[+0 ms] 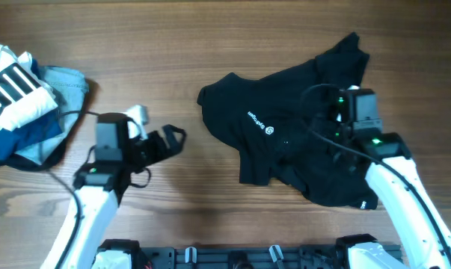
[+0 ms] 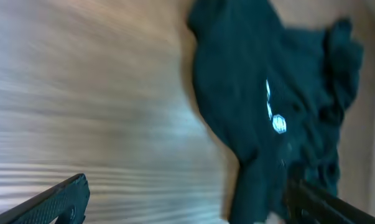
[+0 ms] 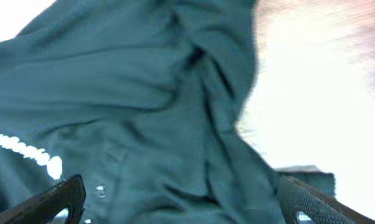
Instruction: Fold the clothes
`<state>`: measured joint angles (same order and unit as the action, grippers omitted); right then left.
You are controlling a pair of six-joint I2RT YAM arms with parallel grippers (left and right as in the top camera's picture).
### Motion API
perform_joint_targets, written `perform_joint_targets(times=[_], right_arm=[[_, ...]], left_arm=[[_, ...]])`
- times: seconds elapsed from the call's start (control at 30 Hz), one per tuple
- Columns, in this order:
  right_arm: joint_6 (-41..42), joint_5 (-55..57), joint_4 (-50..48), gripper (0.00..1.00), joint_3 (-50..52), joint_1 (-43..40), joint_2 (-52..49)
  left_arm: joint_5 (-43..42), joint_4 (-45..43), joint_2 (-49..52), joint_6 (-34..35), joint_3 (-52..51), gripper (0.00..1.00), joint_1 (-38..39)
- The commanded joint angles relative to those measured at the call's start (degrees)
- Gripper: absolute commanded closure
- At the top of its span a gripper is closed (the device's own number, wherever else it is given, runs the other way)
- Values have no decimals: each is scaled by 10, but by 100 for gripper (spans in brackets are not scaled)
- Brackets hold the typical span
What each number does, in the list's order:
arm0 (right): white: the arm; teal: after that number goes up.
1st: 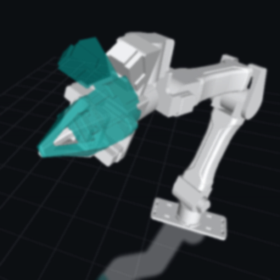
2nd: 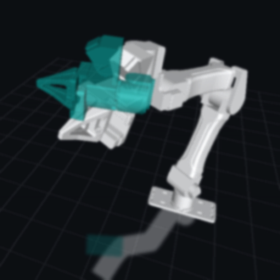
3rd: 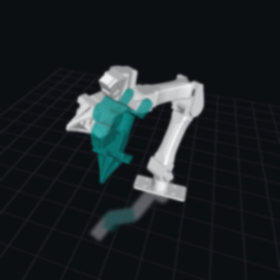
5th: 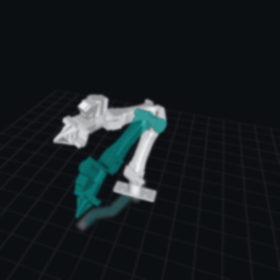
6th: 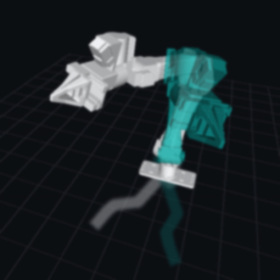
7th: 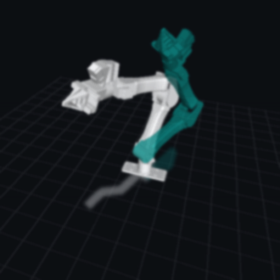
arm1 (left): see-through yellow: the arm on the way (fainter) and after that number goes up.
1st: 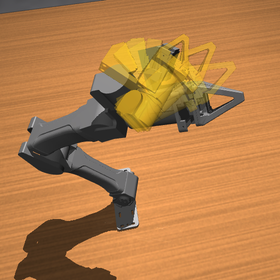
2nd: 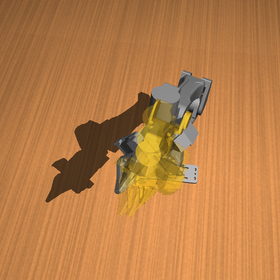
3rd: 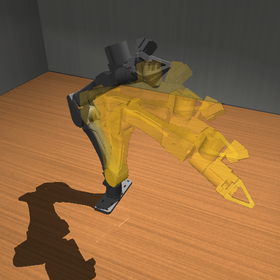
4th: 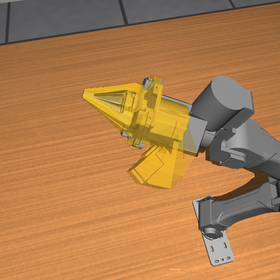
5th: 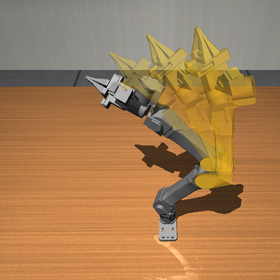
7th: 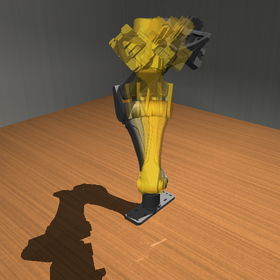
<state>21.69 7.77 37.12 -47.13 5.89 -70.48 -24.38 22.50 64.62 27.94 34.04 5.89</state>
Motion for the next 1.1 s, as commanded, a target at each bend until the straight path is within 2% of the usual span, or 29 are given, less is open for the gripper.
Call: perform_joint_targets(times=[0.0, 0.2, 0.23, 0.27, 0.33, 0.4, 0.43, 0.5, 0.57, 0.67, 0.73, 0.77, 0.8, 0.83, 0.87, 0.93, 0.97, 1.07], right_arm=[[12, -3, 10, 0, -1, -25, 6], [14, -3, 19, 0, -1, -29, 6], [14, -3, 20, 0, -1, -29, 6], [14, -3, 22, 0, -1, -29, 6], [14, -3, 25, 0, -1, -29, 6], [13, -3, 26, 0, -1, -29, 6], [12, -3, 27, 0, -1, -29, 6], [11, -1, 29, 0, -1, -29, 6], [10, -1, 31, 0, -1, -29, 6], [9, -1, 28, 0, -1, -30, 6], [10, -1, 25, 0, -1, -30, 6], [10, -1, 24, 0, -1, -30, 6], [10, -1, 23, 0, -1, -30, 6], [10, -1, 22, 0, -1, -30, 6], [10, -1, 21, 0, -1, -30, 6], [10, -1, 19, 0, -1, -30, 6], [10, -1, 20, 0, -1, -30, 6], [10, -1, 19, 0, -1, -30, 6]], left_arm=[[-31, -48, 74, 107, 8, 0, 85], [-8, -272, 232, 198, 8, 0, 219], [12, -301, 257, 211, 8, 2, 235], [36, -334, 283, 228, 8, 9, 250], [56, -389, 327, 240, 8, 31, 272], [57, -427, 349, 239, 8, 66, 281], [66, -435, 352, 238, 8, 96, 280], [86, -435, 347, 228, 8, 96, 260], [85, -428, 332, 183, 8, 96, 223], [86, -395, 271, 64, 29, 96, 73], [84, -370, 250, 42, 71, 96, -17], [79, -347, 247, 42, 102, 96, -60], [55, -315, 246, 42, 139, 90, -99], [31, -292, 246, 42, 158, 36, -121], [-11, -260, 246, 42, 175, 0, -137], [-90, -208, 246, 42, 179, 0, -144], [-145, -144, 246, 42, 179, 0, -141], [-148, 58, 248, 41, 176, 0, -102]])
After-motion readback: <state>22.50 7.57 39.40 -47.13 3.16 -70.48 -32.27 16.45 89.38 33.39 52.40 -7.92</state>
